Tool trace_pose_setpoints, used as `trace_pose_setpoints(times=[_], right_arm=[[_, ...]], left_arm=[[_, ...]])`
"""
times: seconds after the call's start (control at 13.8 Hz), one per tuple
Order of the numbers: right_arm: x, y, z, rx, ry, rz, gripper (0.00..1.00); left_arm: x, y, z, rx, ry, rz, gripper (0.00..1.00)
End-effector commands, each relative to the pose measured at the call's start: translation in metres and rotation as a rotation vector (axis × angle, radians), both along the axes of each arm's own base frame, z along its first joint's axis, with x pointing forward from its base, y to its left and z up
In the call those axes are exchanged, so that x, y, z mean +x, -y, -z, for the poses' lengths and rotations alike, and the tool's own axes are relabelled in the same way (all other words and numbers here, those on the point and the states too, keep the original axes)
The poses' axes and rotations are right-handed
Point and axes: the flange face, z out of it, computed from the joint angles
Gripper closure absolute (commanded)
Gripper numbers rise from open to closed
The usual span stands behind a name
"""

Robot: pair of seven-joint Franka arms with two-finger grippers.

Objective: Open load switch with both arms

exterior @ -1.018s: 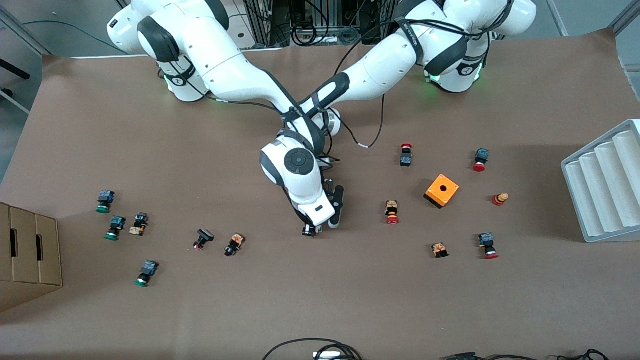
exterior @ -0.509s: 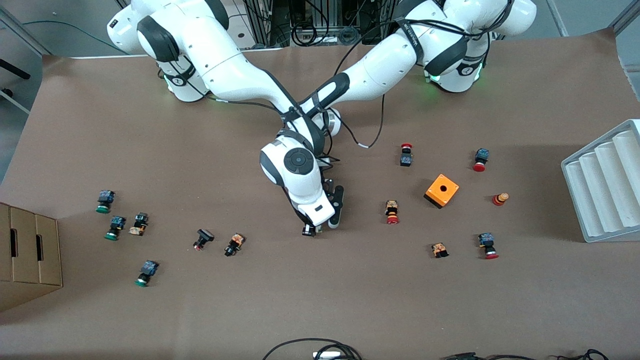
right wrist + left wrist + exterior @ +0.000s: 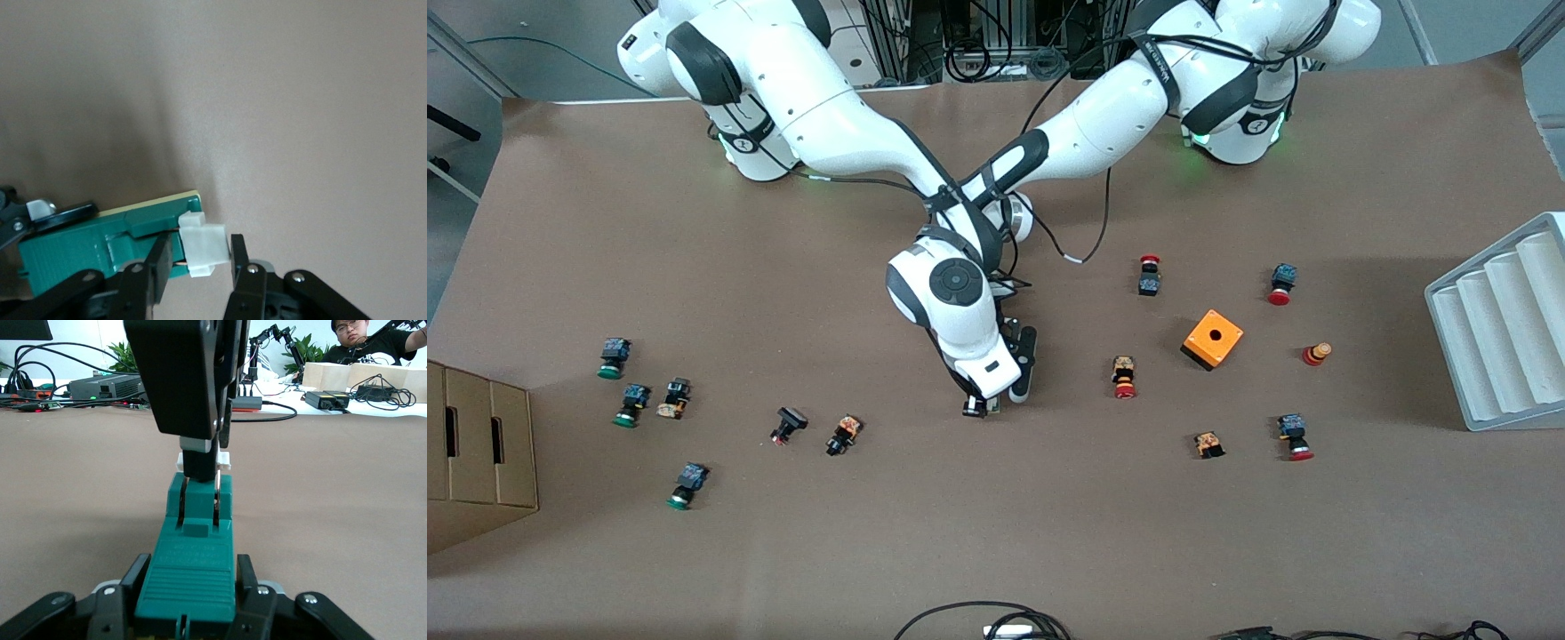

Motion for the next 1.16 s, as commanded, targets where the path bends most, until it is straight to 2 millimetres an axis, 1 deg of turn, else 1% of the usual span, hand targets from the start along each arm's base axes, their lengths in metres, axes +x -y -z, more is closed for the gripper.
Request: trace_pose_setpoints(times=[0.0,0.58,0.8,1.09], right_arm=[[-0.021,0.003,0.003,-0.027,-0.043,-0.009,0.58],[-0.027,0.003,0.0,-0.029,-0.048,-0.014,0.59],[-0.031,-0.001,-0.002,-0.028,-0.047,-0.023,0.59],[-0.034,0.001,-0.003,-0.03,-0.051,-0.021,0.6]], left_arm=[[-0.01,0.001,0.027,-0.017,-0.048,0.015,0.41],[-0.012,0.002,0.027,-0.018,-0.049,0.017,0.41],[-0.012,0.002,0.027,-0.018,-0.049,0.017,0.41],[-0.01,0.001,0.027,-0.017,-0.048,0.015,0.41]])
